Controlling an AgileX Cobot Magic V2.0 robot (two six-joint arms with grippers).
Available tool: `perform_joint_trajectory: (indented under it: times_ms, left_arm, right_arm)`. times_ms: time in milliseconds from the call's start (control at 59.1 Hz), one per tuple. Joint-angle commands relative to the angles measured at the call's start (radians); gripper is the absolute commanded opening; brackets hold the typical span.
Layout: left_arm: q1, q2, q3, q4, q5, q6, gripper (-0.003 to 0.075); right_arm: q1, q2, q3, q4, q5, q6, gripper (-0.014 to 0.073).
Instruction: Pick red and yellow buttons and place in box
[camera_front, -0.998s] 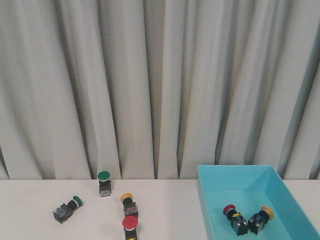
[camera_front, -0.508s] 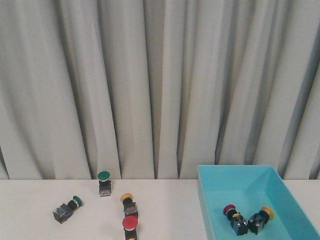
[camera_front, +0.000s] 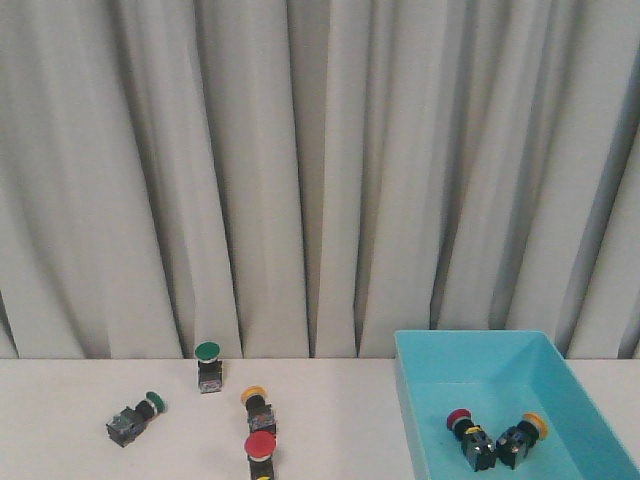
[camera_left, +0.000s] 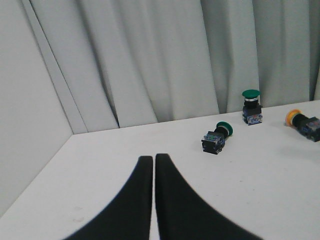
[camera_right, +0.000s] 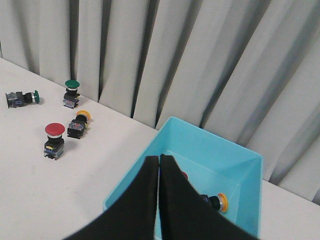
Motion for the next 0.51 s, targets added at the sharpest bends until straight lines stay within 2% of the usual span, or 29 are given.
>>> perform_joint_trajectory:
  times_ms: [0,271,491]
  left_arm:
    - [-0.001,-0.014,0.005,0.024,-0.083,-0.090,-0.0006]
    - [-0.001,-0.014,0.003,0.013,-0.078,-0.224,-0.0006]
    - [-0.001,-0.014,0.003,0.013,-0.075,-0.226,-0.0006]
  right_arm:
    - [-0.006,0.006,-0.027,0.017,-0.060,0.002,-0.0004]
    - [-0.006,0.006,-0.027,0.017,-0.063,0.002,-0.0004]
    - [-0.006,0.006,-0.027,0.017,-0.063,0.002,-0.0004]
